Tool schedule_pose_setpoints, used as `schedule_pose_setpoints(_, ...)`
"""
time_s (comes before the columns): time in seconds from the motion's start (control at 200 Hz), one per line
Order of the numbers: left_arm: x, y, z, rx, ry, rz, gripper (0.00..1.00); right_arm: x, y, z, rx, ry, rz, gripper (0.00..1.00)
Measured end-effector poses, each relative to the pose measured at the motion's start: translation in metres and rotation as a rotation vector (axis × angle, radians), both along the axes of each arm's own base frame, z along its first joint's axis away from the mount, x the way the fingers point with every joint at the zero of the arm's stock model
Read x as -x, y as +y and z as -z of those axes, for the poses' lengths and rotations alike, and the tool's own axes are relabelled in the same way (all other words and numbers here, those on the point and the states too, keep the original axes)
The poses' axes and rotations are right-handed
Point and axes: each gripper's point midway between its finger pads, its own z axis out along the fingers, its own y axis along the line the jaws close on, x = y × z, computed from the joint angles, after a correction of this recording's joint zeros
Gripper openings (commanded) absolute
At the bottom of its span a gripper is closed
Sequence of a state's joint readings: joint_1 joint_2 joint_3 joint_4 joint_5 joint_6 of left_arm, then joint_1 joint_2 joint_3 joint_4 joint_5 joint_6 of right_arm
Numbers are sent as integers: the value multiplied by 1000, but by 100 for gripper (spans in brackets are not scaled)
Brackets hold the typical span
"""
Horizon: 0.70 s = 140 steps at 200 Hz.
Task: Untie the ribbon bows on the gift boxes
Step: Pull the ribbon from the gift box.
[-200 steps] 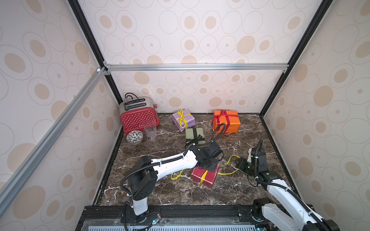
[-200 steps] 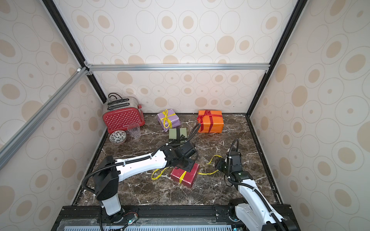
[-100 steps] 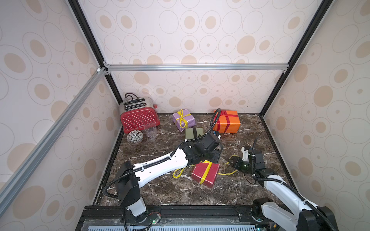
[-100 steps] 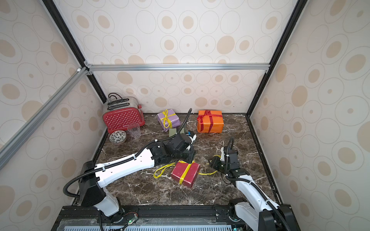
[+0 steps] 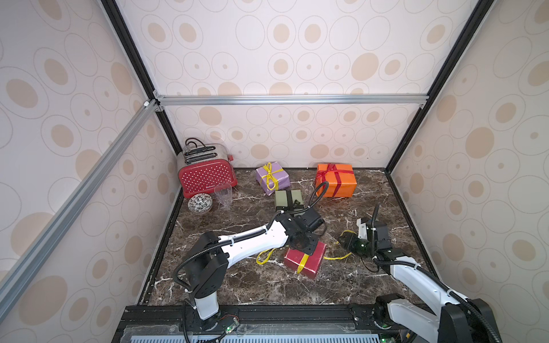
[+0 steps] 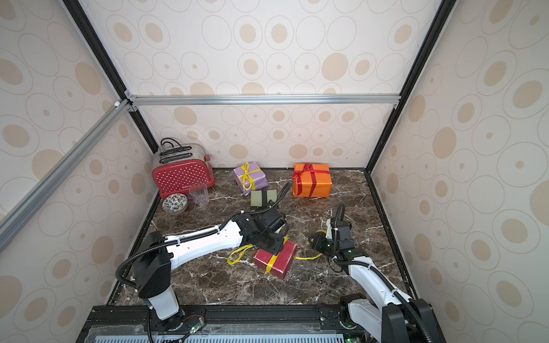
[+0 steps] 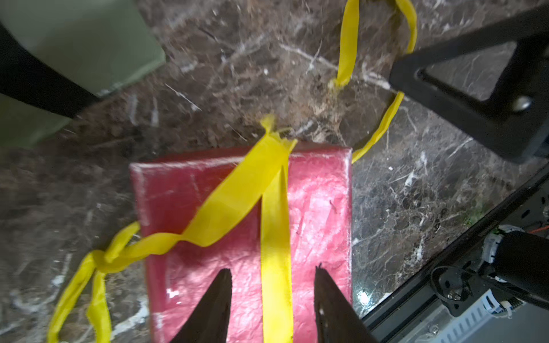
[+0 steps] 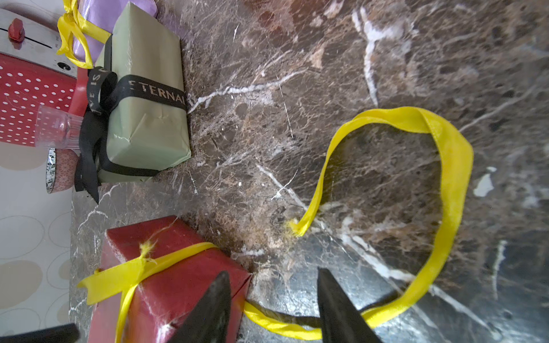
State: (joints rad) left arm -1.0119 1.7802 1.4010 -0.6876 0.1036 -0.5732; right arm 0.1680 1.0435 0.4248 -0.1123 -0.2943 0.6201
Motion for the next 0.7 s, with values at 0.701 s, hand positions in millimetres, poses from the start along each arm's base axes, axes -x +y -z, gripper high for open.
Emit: schedule_pose_setpoints(0.701,-4,-15,20,-77,11,61,22,-1,1,4,9,24,-4,49)
